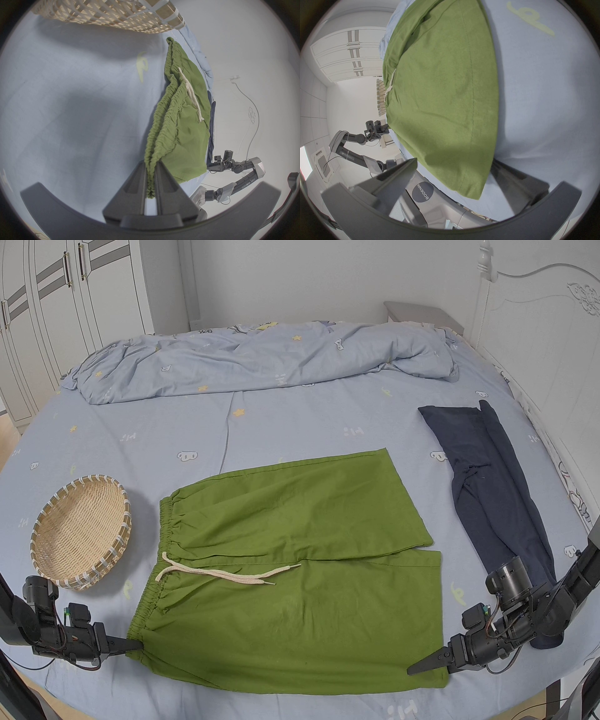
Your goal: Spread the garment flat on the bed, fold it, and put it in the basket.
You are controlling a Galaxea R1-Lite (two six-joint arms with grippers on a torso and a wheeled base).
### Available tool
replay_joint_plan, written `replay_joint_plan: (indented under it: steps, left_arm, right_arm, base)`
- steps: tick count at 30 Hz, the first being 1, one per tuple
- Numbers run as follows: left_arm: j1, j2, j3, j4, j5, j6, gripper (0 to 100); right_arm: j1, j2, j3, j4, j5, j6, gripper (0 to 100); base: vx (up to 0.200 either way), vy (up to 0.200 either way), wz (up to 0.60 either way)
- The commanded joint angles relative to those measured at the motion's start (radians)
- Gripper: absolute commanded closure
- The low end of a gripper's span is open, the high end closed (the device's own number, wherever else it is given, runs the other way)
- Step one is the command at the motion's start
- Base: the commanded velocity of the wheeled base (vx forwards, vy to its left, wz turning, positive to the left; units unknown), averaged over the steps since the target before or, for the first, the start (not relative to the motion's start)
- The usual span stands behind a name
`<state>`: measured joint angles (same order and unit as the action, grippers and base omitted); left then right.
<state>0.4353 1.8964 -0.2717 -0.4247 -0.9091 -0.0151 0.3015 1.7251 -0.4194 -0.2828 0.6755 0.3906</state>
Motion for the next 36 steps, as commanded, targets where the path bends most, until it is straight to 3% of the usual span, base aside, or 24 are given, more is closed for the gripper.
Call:
replay_joint_plan:
  steps: [1, 16, 24, 27, 30, 36]
  left_arm:
    - [0.0, 0.001, 0.0, 0.0, -0.001, 0.0, 100]
    - [-0.006, -0.034, 0.022, 0.001, 0.001, 0.004, 100]
    - [0.0, -0.158, 0.081, 0.075, 0.007, 0.012, 100]
    - [0.002, -0.178, 0.091, 0.142, 0.015, 0.018, 100]
    - [0.002, -0.194, 0.121, 0.159, 0.023, 0.023, 100]
    - [0.017, -0.232, 0.212, 0.159, 0.052, 0.04, 100]
  right_arm:
    - [0.001, 0.005, 0.001, 0.002, 0.001, 0.001, 100]
    - [-0.047, -0.062, 0.099, 0.008, -0.011, -0.016, 100]
    - [-0.013, -0.205, 0.116, 0.126, -0.014, -0.016, 100]
    - [-0.004, -0.234, 0.126, 0.172, -0.057, -0.018, 100]
    - [0.039, -0.252, 0.163, 0.177, -0.097, -0.012, 100]
    - [0.061, -0.309, 0.248, 0.177, -0.097, -0.006, 100]
  base:
    - [0.0, 0.0, 0.0]
    - [0.0, 0.0, 0.0]
    - [0.0, 0.0, 0.0]
    - [0.0, 0.0, 0.0]
    - [0.0, 0.0, 0.0]
    - [0.0, 0.0, 0.0]
